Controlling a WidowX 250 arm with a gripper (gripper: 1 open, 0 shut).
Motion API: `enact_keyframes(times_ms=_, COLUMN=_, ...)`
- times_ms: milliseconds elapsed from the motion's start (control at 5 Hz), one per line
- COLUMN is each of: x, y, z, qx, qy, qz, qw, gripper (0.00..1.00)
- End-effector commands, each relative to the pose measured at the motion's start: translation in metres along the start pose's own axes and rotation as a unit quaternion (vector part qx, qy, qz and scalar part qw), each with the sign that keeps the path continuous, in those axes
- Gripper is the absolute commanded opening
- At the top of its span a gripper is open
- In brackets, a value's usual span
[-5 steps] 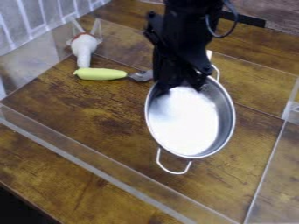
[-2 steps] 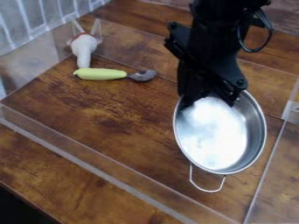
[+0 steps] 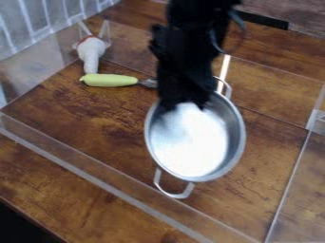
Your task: Remove the mushroom from the silver pot and put it on the table
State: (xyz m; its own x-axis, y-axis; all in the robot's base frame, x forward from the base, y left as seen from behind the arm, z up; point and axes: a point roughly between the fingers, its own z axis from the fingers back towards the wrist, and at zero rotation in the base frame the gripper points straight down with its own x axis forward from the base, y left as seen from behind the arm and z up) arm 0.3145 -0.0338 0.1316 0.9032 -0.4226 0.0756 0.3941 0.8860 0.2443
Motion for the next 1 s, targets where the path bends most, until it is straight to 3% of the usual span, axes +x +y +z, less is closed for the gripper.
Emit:
enact_keyframes(times_ms=0, x=-0.002, y=0.028, z=0.028, qx=0.008, qy=-0.057, qz=-0.004, qw=0.9984, gripper=0.0)
enact_keyframes(times_ms=200, x=-0.005, y=0.027, z=0.023, qx=-0.01, qy=-0.065, qz=0.005, qw=0.9978, gripper=0.0)
enact_keyframes(times_ms=400, x=-0.001, y=0.028, z=0.022, qx=-0.006, qy=-0.061, qz=0.027, qw=0.9977, gripper=0.0)
enact_keyframes(times_ms=800, x=-0.028, y=0.011, z=0.019, qx=-0.044, qy=-0.089, qz=0.029, qw=0.9946, gripper=0.0)
